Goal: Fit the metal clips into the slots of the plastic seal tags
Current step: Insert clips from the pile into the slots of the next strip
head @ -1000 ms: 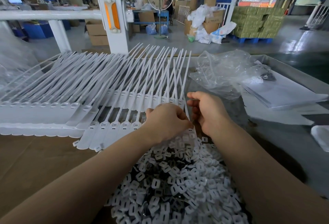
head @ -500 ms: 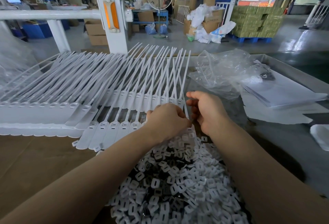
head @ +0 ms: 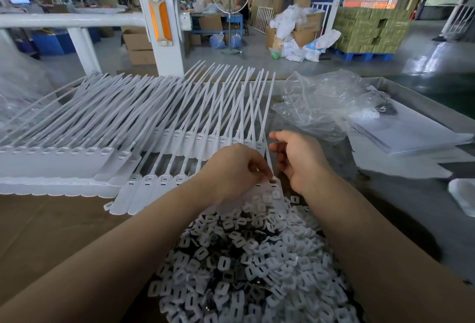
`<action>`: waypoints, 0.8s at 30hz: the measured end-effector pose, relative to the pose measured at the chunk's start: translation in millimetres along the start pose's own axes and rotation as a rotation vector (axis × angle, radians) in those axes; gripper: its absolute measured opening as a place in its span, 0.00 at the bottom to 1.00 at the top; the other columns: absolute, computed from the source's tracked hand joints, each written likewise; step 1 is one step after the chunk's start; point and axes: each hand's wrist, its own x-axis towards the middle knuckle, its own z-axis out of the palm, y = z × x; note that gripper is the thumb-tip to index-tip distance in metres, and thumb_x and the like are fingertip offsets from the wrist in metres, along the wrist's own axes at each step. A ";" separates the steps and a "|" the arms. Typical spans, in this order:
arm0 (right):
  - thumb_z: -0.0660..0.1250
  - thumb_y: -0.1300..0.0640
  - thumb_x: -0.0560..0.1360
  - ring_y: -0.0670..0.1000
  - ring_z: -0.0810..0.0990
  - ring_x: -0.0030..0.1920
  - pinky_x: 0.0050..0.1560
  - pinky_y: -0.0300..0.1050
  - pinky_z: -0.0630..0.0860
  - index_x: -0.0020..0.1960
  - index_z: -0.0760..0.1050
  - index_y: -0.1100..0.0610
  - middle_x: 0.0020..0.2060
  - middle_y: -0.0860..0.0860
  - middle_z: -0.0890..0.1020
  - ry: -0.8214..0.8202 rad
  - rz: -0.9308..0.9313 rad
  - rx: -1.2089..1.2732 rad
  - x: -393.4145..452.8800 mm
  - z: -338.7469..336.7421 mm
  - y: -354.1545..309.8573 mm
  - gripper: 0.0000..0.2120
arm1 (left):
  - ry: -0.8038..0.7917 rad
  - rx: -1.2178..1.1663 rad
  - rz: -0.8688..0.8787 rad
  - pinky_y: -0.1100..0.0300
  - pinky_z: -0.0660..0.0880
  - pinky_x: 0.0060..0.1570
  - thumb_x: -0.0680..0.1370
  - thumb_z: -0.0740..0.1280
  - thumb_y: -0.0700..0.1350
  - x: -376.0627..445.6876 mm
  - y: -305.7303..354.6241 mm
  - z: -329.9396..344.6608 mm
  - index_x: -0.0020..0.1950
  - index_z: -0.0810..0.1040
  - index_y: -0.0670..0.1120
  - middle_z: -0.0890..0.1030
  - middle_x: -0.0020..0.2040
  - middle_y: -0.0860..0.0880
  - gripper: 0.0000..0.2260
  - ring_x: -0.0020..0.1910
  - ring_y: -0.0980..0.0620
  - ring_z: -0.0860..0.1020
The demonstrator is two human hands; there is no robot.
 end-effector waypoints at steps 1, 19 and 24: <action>0.65 0.59 0.77 0.48 0.67 0.28 0.30 0.43 0.66 0.44 0.80 0.56 0.26 0.47 0.77 -0.001 -0.001 0.001 -0.2 -0.1 0.0 0.06 | -0.017 0.000 0.026 0.70 0.71 0.37 0.76 0.72 0.44 -0.9 -1.5 -1.7 0.43 0.85 0.56 0.78 0.34 0.63 0.07 0.36 0.68 0.76; 0.69 0.57 0.74 0.49 0.67 0.26 0.30 0.44 0.66 0.34 0.78 0.57 0.32 0.53 0.74 0.019 0.056 -0.008 -1.3 1.0 -0.3 0.11 | -0.132 0.122 0.369 0.73 0.70 0.44 0.74 0.75 0.48 -15.7 8.0 -4.6 0.50 0.86 0.53 0.78 0.43 0.60 0.06 0.41 0.64 0.75; 0.69 0.58 0.74 0.49 0.68 0.28 0.32 0.45 0.68 0.35 0.79 0.57 0.26 0.48 0.77 0.021 0.045 -0.007 -2.3 0.5 -1.1 0.09 | -0.159 0.209 0.406 0.76 0.68 0.42 0.75 0.73 0.49 -19.3 12.7 -5.0 0.50 0.84 0.51 0.74 0.42 0.61 0.05 0.39 0.67 0.72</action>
